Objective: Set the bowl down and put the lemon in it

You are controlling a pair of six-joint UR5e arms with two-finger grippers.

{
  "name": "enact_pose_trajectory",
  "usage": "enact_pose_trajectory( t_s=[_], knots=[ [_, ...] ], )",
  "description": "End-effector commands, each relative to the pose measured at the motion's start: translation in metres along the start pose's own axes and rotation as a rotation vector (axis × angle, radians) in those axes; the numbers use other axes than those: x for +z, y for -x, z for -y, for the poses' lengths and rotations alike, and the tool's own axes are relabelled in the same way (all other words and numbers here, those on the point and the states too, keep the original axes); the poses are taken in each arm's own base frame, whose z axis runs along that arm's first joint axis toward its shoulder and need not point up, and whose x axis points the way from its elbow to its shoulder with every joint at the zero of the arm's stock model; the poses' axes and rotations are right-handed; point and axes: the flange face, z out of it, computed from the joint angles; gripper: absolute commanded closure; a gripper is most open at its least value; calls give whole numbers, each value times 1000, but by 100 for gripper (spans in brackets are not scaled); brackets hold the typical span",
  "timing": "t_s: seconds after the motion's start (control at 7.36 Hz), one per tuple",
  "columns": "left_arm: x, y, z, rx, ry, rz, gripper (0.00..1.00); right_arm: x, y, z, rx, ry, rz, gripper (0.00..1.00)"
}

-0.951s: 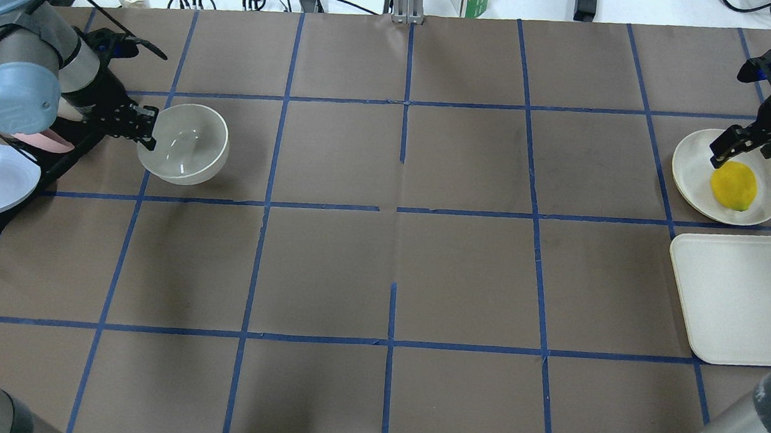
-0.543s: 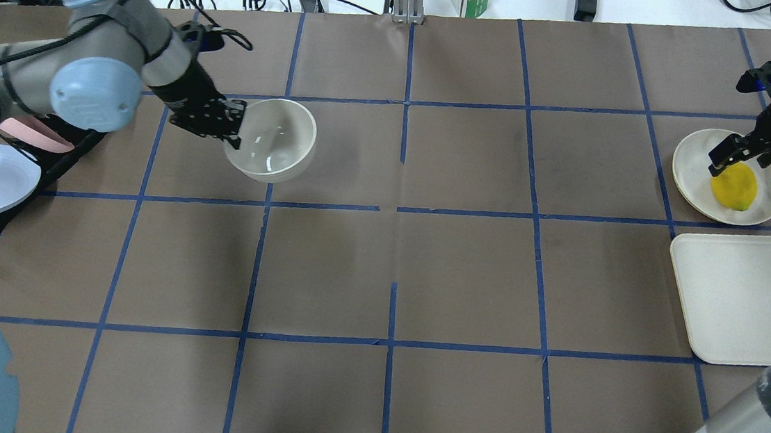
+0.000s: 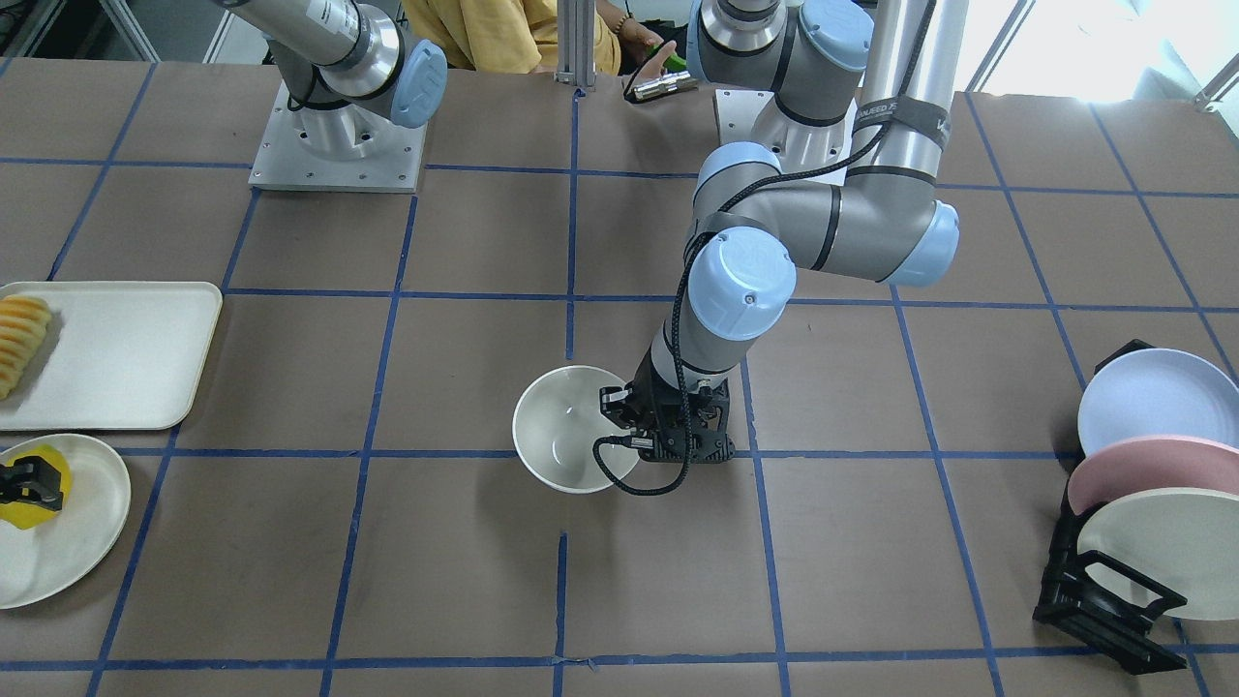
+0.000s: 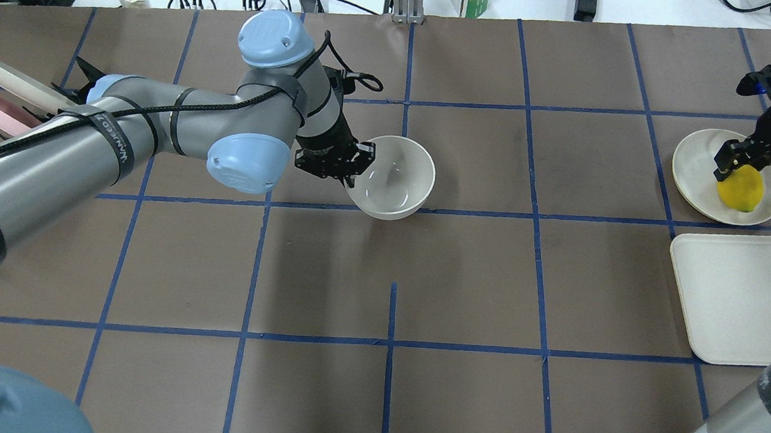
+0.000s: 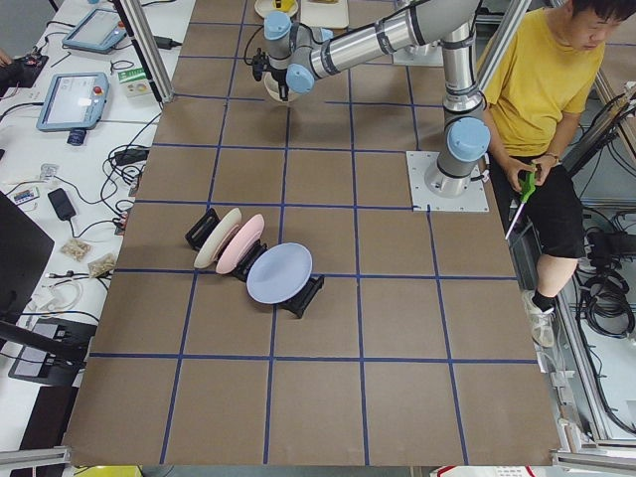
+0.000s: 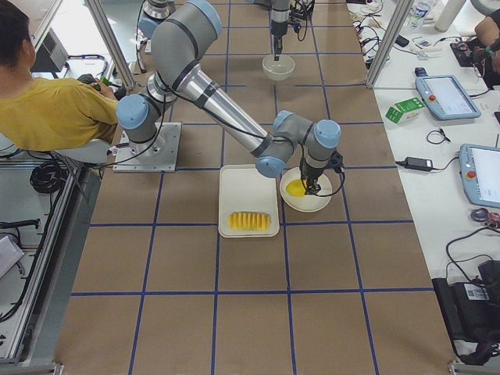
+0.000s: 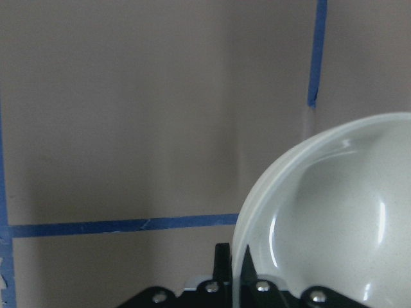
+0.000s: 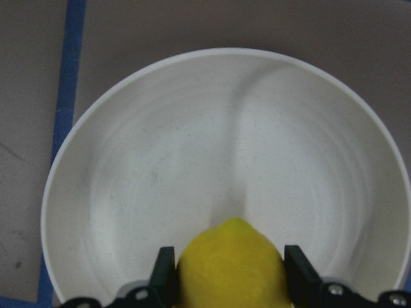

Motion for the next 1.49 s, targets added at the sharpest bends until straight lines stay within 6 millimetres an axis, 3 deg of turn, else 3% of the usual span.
enact_pose_trajectory(
  t_s=[0.0, 0.14, 0.27, 0.41, 0.54, 0.68, 0.95, 1.09, 1.22, 1.36],
  knots=[
    [22, 2, -8, 1, -45, 0, 100, -43, 11, -7, -4, -2, 1, 100],
    [24, 2, -8, 2, -43, -3, 100, -73, 31, -9, 7, -13, 19, 100],
    [27, 2, -7, 9, -38, -4, 100, -96, 69, -2, 32, -14, 56, 100],
    [31, 3, -6, -6, -34, -2, 32, -130, 119, -1, 84, 0, 66, 100],
    [23, 1, -2, -25, -50, -11, 18, -155, 184, 8, 149, -4, 58, 100],
    [-11, -2, 5, -14, -81, -5, 13, -171, 260, 18, 198, -22, 46, 100],
    [-92, 30, 27, 49, -11, 87, 7, -186, 387, 32, 331, -46, 87, 100],
    [-132, 68, 29, 99, 42, 132, 3, -184, 424, 34, 383, -35, 204, 100],
    [-166, 94, 22, 124, 44, 144, 0, -170, 441, 42, 379, -24, 246, 100],
    [-198, 95, 7, 122, 35, 145, 0, -160, 474, 41, 336, -8, 236, 100]
  ],
)
